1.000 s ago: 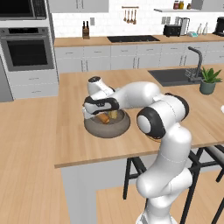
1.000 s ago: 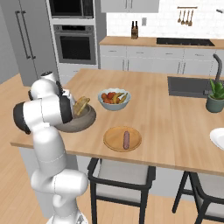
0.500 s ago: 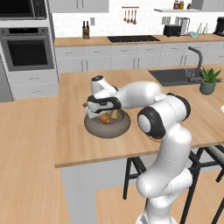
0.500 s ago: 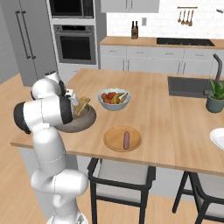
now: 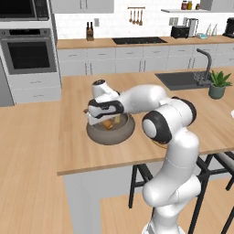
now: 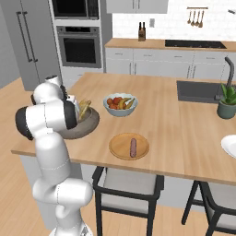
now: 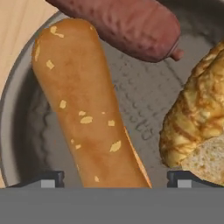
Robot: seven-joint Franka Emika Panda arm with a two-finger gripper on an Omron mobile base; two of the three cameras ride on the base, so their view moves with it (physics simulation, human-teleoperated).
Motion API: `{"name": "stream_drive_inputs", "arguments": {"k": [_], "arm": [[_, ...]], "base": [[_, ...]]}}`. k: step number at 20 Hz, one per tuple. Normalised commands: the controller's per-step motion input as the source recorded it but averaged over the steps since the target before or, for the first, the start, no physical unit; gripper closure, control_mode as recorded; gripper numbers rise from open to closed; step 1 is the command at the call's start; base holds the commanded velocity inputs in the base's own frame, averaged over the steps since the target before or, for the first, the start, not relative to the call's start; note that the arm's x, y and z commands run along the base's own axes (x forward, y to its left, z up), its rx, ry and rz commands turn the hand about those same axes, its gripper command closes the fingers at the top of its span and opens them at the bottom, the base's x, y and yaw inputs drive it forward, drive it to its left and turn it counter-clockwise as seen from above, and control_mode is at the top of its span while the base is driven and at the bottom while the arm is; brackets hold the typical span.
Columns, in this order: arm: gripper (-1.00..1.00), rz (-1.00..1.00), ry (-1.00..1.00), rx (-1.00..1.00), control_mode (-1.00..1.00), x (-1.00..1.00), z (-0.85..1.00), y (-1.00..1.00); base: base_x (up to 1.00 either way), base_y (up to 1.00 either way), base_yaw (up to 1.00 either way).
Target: Place one bun and one sausage from the bowl on each plate.
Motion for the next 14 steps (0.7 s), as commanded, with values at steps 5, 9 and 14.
{"name": "stream_drive_inputs", "arguments": {"k": [5, 9, 14], "arm": [[-1.00, 0.00, 0.00, 0.00, -1.00, -0.07, -0.45, 0.05], [1.00, 0.00, 0.00, 0.00, -1.00, 0.00, -0.06, 0.00], [1.00, 0.00, 0.00, 0.00, -1.00, 0.00, -0.04, 0.00]], "base": [[0.00, 0.00, 0.00], [0.00, 0.00, 0.00], [0.00, 0.00, 0.00]]}}
